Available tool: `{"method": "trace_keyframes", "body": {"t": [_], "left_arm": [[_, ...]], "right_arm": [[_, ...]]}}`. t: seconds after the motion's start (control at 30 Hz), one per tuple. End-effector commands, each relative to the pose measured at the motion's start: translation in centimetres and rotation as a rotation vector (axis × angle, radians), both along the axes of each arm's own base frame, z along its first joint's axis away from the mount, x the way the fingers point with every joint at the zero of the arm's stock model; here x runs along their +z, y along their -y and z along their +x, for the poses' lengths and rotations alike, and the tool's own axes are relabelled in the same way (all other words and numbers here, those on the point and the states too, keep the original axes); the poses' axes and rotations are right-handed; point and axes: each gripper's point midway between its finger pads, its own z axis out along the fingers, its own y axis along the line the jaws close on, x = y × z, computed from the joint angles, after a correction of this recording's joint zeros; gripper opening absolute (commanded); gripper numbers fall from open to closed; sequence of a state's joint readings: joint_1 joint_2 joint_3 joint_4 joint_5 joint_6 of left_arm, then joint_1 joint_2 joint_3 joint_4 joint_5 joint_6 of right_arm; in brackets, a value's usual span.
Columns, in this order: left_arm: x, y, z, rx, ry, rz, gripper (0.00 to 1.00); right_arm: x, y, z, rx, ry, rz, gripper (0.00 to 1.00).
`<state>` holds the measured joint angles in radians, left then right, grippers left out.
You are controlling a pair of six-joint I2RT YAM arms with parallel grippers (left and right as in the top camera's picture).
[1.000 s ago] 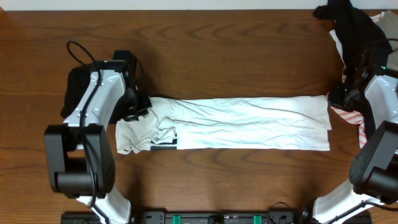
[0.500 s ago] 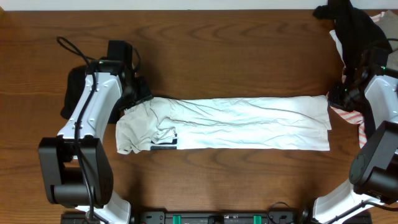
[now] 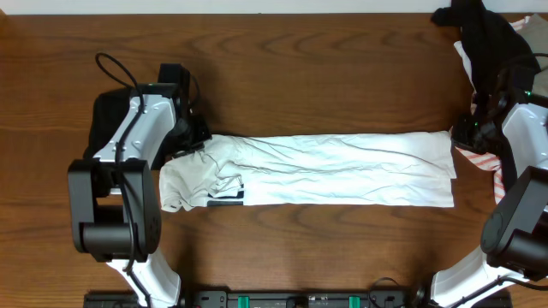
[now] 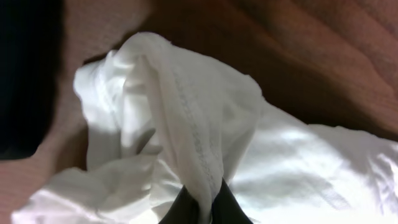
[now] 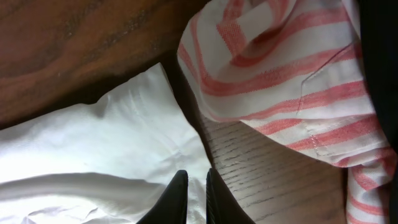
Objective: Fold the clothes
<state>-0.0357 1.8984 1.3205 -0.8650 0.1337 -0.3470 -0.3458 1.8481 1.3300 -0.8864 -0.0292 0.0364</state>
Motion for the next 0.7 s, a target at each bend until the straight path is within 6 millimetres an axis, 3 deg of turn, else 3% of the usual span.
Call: {"method": "trace_keyframes", "body": {"t": [0.0,0.13,0.23,0.67], "left_arm": [[2.7,-0.9,-0.6,0.062,0.034,0.044,0.06],[4.9,-2.7,-3.0,0.198,-0.001,0.141,0.06],[4.8,-2.8,-4.6,0.196,-0.059,0.154,0.06],[-1.9,-4.3,-11.3,0.195,-0.219,0.243,0.06]], "right_arm": [[0.7,0.3,-0.1,0.008,0.015,-0.012,0.10],[0.7,0.3,-0.1,0.008,0.016,-0.012,0.10],[0.7,0.4,0.0,0.008,0.020,-0.013,0.11],[0.7,0.3,-0.2,0.008,0.012,-0.011,0.11]]}}
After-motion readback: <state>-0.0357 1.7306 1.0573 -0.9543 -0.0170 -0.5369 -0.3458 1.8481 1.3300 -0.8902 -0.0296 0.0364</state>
